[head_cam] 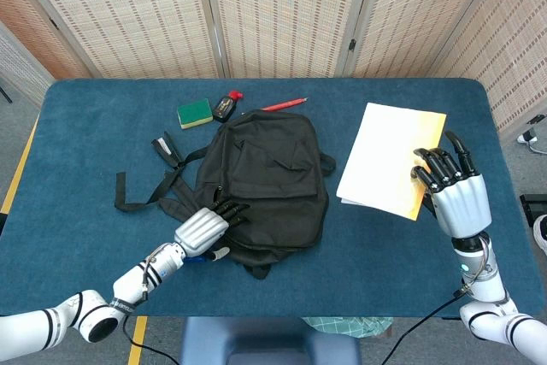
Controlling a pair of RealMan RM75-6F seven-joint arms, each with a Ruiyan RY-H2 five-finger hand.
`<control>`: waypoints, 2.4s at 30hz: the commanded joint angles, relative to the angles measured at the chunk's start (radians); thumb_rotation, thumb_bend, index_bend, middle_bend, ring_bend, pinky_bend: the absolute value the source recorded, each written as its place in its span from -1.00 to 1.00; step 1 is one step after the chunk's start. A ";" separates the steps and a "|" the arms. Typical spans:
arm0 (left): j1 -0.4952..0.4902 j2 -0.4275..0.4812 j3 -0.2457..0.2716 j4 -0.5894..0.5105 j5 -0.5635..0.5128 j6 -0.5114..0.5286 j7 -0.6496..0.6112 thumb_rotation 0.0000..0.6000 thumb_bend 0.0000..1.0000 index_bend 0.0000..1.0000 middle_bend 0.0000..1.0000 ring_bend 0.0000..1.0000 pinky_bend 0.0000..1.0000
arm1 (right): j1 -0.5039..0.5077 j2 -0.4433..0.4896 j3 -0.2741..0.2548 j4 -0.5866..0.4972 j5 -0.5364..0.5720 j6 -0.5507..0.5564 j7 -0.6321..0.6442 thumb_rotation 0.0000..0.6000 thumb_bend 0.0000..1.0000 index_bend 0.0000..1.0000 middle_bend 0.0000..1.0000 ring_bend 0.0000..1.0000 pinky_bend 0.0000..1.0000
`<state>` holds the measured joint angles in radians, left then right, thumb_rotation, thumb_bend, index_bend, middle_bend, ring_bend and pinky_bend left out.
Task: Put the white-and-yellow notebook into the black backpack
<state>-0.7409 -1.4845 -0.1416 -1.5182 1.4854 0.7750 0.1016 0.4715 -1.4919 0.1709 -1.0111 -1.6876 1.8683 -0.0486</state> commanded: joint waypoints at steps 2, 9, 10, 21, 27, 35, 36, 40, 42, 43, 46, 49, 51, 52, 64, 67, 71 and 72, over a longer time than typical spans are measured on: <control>-0.041 -0.065 -0.014 0.053 -0.066 -0.033 0.056 1.00 -0.22 -0.51 -0.82 -0.76 -1.00 | -0.004 -0.003 0.001 0.003 0.000 -0.002 0.008 1.00 0.03 0.61 -0.14 -0.19 -0.62; -0.070 -0.112 -0.040 0.105 -0.194 -0.059 0.096 1.00 -0.21 -0.48 -0.82 -0.76 -1.00 | -0.011 -0.011 -0.002 0.016 -0.003 -0.014 0.021 1.00 0.03 0.61 -0.14 -0.19 -0.62; -0.073 -0.114 -0.043 0.109 -0.216 -0.064 0.096 1.00 -0.21 -0.47 -0.82 -0.76 -1.00 | -0.012 -0.013 -0.002 0.019 -0.003 -0.013 0.024 1.00 0.03 0.61 -0.14 -0.19 -0.62; -0.066 -0.198 -0.050 0.197 -0.317 -0.021 0.045 1.00 -0.14 0.12 -0.54 -0.56 -1.00 | -0.022 -0.021 0.001 0.032 -0.008 -0.007 0.042 1.00 0.03 0.61 -0.14 -0.19 -0.62; -0.056 -0.231 -0.040 0.228 -0.303 0.026 0.041 1.00 -0.04 0.25 -0.44 -0.47 -0.99 | -0.028 -0.022 0.004 0.032 -0.011 0.003 0.052 1.00 0.03 0.61 -0.14 -0.19 -0.62; -0.050 -0.229 -0.062 0.219 -0.277 0.078 -0.014 1.00 0.30 0.36 -0.36 -0.41 -0.96 | -0.047 -0.018 0.014 0.028 -0.012 0.040 0.075 1.00 0.03 0.61 -0.14 -0.20 -0.62; -0.052 -0.225 -0.066 0.215 -0.276 0.080 -0.018 1.00 0.34 0.36 -0.36 -0.41 -0.96 | -0.049 -0.018 0.014 0.025 -0.014 0.045 0.078 1.00 0.03 0.61 -0.14 -0.20 -0.62; -0.059 -0.211 -0.088 0.209 -0.287 0.082 -0.033 1.00 0.47 0.37 -0.35 -0.41 -0.96 | -0.052 -0.015 0.014 0.012 -0.026 0.062 0.087 1.00 0.03 0.61 -0.14 -0.20 -0.62; -0.063 -0.201 -0.108 0.204 -0.301 0.081 -0.049 1.00 0.52 0.37 -0.35 -0.41 -0.96 | -0.055 -0.012 0.011 -0.008 -0.035 0.072 0.102 1.00 0.03 0.61 -0.14 -0.19 -0.62; -0.066 -0.195 -0.117 0.202 -0.309 0.079 -0.057 1.00 0.53 0.37 -0.35 -0.40 -0.96 | -0.056 -0.011 0.008 -0.019 -0.040 0.076 0.113 1.00 0.03 0.61 -0.14 -0.19 -0.62; -0.079 -0.176 -0.150 0.205 -0.344 0.060 -0.076 1.00 0.55 0.38 -0.34 -0.40 -0.95 | -0.060 -0.010 -0.007 -0.062 -0.065 0.091 0.148 1.00 0.04 0.61 -0.14 -0.19 -0.60; -0.101 -0.159 -0.192 0.217 -0.397 0.031 -0.088 1.00 0.55 0.38 -0.34 -0.40 -0.96 | -0.062 -0.010 -0.024 -0.112 -0.099 0.106 0.173 1.00 0.04 0.61 -0.14 -0.18 -0.58; -0.117 -0.150 -0.220 0.227 -0.440 0.010 -0.096 1.00 0.56 0.38 -0.34 -0.40 -0.95 | -0.064 -0.010 -0.038 -0.142 -0.121 0.111 0.185 1.00 0.04 0.61 -0.14 -0.18 -0.56; -0.129 -0.145 -0.238 0.235 -0.472 -0.006 -0.099 1.00 0.56 0.38 -0.34 -0.41 -0.95 | -0.065 -0.009 -0.047 -0.164 -0.134 0.112 0.195 1.00 0.04 0.61 -0.14 -0.18 -0.56; -0.306 -0.144 -0.321 0.381 -0.860 -0.137 0.006 1.00 0.57 0.36 -0.34 -0.53 -0.93 | -0.054 -0.030 -0.128 -0.307 -0.233 0.049 0.278 1.00 0.05 0.61 -0.13 -0.17 -0.52; -0.365 -0.157 -0.318 0.436 -0.970 -0.155 0.056 1.00 0.57 0.35 -0.35 -0.54 -0.93 | -0.044 -0.056 -0.140 -0.312 -0.232 0.010 0.309 1.00 0.05 0.61 -0.13 -0.17 -0.52; -0.418 -0.172 -0.302 0.489 -1.065 -0.161 0.110 1.00 0.57 0.35 -0.35 -0.55 -0.93 | -0.027 -0.099 -0.149 -0.288 -0.224 -0.044 0.337 1.00 0.06 0.61 -0.13 -0.17 -0.50; -0.427 -0.174 -0.300 0.498 -1.084 -0.162 0.120 1.00 0.57 0.35 -0.36 -0.55 -0.93 | -0.022 -0.111 -0.150 -0.280 -0.221 -0.057 0.345 1.00 0.06 0.61 -0.13 -0.17 -0.50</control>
<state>-1.1327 -1.6468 -0.4484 -1.0548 0.4467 0.6250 0.1861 0.4397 -1.5848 0.0257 -1.3041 -1.9137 1.8303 0.2821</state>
